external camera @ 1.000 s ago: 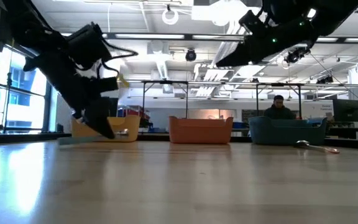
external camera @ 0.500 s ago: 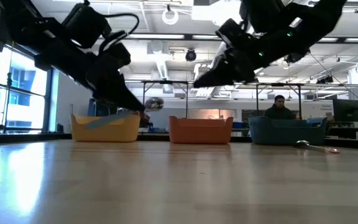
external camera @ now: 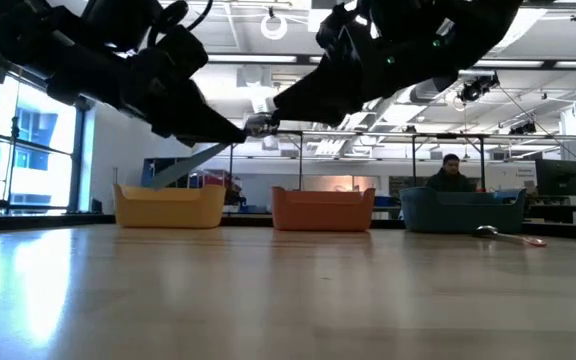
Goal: Sort silverware by color (type)
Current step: Put the blue spoon into the blue bin
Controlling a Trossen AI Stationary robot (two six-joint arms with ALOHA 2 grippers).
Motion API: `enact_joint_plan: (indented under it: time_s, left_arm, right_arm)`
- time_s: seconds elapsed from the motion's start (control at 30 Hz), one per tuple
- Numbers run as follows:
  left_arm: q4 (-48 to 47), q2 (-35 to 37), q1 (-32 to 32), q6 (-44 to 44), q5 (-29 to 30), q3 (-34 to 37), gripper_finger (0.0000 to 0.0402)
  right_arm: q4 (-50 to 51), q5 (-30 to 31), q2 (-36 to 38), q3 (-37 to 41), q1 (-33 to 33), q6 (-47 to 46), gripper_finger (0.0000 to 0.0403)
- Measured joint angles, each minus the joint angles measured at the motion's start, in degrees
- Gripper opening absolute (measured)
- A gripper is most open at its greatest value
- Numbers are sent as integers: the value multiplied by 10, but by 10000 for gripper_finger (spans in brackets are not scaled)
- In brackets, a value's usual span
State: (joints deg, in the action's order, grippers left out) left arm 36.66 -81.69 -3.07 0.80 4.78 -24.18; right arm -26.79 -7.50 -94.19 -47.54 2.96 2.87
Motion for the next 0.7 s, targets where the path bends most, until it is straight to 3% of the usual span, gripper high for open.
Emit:
enact_joint_plan:
  time_s: [0.33, 0.5, 0.7]
  left_arm:
    - [13, -1, 4, 10, -20, -20, 0]
    - [11, -1, 5, 8, -26, -35, 0]
    - [10, -1, 5, 5, -29, -40, 0]
  right_arm:
    - [-5, -2, 0, -2, 0, -59, 147]
    - [-4, -40, 0, -2, 0, -55, 117]
    - [-16, -56, 0, -1, -5, -29, 39]
